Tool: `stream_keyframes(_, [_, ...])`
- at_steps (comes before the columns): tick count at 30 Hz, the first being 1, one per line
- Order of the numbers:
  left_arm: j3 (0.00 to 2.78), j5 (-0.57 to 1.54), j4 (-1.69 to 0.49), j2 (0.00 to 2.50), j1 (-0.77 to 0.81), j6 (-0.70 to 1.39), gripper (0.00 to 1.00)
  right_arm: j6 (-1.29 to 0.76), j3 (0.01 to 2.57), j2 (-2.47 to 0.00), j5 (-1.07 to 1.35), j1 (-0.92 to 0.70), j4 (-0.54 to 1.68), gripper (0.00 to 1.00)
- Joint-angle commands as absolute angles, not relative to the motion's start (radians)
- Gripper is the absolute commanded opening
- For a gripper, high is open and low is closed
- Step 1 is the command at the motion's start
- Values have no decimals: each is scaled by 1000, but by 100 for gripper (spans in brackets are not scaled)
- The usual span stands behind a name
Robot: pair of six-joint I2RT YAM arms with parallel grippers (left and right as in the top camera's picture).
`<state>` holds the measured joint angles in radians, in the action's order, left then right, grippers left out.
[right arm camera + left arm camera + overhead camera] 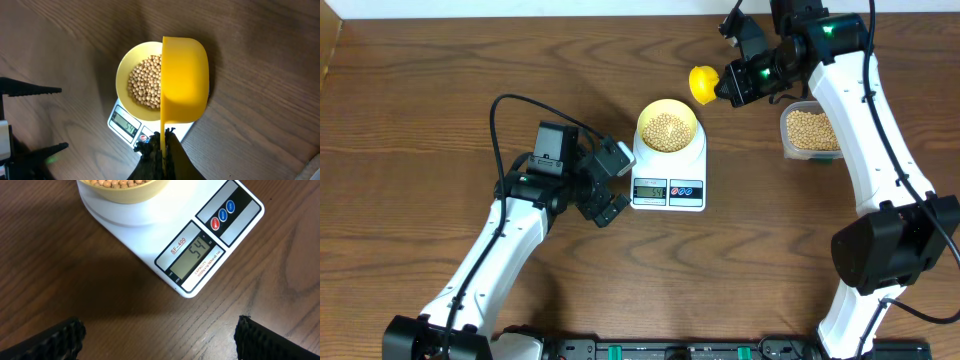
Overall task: Scoop item into bowl and weigh 50g on scale
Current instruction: 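Raise the scoop and hold it beside the yellow bowl, right gripper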
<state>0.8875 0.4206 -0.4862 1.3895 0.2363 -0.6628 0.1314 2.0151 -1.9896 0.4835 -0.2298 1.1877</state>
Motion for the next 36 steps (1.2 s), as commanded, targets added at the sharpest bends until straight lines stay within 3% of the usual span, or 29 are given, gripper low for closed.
stream_keyframes(1, [888,434,-486,1377,231,-677,98,125,2038,-1977,504,-234,1189,1])
stream_keyframes(36, [888,434,-486,1377,231,-677,98,125,2033,-1978,482,-243,1139,1])
